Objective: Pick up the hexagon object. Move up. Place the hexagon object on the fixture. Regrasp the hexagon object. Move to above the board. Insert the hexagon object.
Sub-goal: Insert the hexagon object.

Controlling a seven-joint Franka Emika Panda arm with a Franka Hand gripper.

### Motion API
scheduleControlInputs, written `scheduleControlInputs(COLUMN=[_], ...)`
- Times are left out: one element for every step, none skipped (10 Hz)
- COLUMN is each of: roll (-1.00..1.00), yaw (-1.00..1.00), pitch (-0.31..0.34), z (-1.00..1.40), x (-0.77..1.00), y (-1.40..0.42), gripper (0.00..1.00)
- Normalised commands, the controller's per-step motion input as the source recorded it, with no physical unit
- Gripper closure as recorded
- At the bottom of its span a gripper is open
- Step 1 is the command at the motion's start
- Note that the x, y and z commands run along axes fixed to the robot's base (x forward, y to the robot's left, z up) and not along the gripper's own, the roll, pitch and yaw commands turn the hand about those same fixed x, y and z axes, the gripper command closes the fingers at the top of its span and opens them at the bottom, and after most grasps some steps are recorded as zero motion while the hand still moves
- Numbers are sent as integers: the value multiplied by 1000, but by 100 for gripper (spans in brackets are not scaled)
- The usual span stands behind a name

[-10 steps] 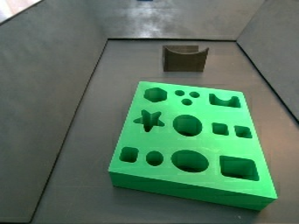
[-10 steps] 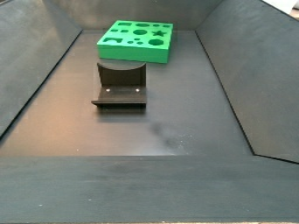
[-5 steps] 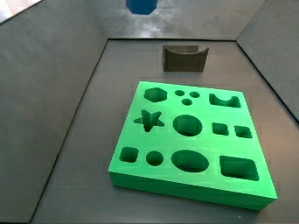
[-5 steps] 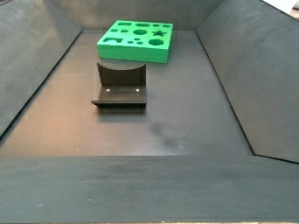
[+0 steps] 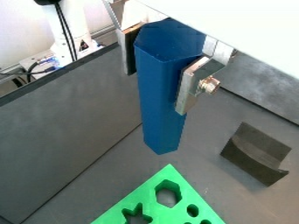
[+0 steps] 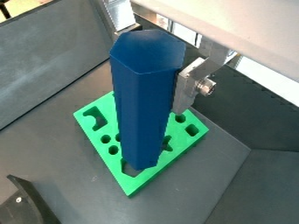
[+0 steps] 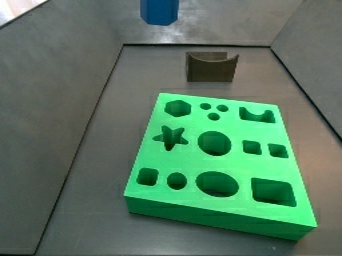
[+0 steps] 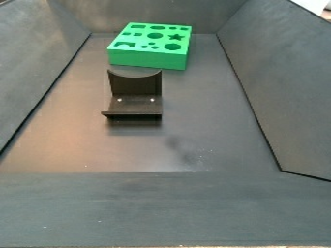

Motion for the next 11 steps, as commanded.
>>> scheduleControlInputs(roll=[0,0,0,0,0,-50,-16,0,0,0,0], yaw=[-143,-349,-597,-637,-737,-803,-746,-746,-740,-811,-866], pitch=[-29,-10,0,0,0,-31,-4,-3,0,0,0], z=[0,-174,-243,-229,-331,-346,-511,-600,-637,-583,-577], x=[-97,0,0,226,266,263,360,323,366,160,189], y=[0,-11,-71,-40,-43,0,0,0,0,0,0], gripper=[100,100,100,100,100,100,100,100,100,100,100])
